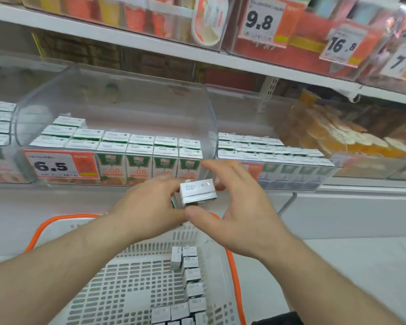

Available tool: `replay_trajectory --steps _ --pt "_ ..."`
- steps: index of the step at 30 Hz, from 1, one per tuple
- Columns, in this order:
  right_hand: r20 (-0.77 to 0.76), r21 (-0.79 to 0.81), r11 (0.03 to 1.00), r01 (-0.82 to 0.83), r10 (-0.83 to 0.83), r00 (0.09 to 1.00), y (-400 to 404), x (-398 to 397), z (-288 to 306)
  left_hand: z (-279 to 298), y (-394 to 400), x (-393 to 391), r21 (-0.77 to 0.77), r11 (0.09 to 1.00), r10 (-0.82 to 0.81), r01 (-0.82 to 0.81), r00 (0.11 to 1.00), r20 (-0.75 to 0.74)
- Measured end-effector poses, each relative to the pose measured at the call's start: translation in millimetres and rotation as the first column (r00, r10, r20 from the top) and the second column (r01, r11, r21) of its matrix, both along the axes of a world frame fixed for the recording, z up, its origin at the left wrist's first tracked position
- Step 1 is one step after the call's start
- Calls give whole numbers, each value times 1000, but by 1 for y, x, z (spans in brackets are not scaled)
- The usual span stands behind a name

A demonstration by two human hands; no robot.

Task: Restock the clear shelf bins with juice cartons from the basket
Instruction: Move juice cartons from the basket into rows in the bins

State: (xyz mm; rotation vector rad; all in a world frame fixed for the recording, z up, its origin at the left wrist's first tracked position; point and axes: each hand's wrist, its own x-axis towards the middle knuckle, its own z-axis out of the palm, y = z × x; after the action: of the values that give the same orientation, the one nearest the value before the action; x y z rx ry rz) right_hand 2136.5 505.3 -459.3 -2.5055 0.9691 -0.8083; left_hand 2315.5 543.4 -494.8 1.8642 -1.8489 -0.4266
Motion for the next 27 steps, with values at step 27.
replay_trajectory --steps 27 --pt "-336 295 717 632 -541 771 -249 -91 43 2 -105 -113 -42 998 54 -48 985 163"
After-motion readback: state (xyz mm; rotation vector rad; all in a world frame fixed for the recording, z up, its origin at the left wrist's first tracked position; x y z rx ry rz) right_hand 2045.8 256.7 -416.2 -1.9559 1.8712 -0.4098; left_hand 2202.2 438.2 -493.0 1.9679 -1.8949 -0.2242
